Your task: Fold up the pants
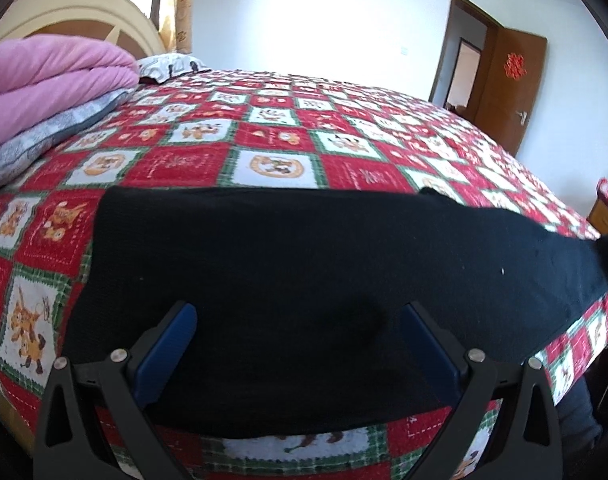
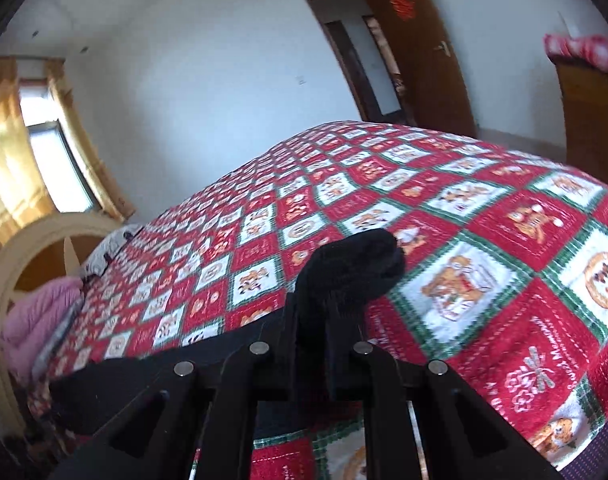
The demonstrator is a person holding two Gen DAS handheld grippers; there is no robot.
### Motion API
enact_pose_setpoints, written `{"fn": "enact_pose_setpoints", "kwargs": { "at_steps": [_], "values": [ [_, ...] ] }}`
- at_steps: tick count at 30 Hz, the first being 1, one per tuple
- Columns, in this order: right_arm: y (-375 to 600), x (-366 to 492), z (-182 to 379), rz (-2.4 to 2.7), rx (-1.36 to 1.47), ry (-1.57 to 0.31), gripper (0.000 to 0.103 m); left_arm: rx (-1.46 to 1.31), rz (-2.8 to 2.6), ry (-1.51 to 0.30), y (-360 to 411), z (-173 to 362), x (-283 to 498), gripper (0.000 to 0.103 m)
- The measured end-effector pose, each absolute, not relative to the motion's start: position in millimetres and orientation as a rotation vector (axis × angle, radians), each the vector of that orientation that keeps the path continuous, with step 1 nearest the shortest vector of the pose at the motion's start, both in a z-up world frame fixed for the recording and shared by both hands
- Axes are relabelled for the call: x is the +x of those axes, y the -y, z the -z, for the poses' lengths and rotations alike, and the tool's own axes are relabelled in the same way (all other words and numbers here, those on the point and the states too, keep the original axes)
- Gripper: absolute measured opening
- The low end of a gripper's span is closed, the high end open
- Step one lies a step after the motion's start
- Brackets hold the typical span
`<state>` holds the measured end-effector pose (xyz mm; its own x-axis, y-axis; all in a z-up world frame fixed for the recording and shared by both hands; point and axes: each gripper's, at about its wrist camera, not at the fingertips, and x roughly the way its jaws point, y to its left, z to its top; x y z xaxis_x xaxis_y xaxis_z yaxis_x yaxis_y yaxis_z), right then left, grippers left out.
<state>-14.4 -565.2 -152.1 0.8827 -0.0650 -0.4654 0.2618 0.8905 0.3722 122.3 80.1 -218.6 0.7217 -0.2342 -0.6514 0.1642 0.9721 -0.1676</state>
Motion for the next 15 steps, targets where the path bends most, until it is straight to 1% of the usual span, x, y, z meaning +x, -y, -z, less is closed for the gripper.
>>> {"fn": "enact_pose_setpoints", "kwargs": {
  "at_steps": [15],
  "values": [
    [490,8,143,0.063,0.221,-0.495,0.01,-0.087,0.224,-0.739,-83,220,125,0.103]
  ]
}}
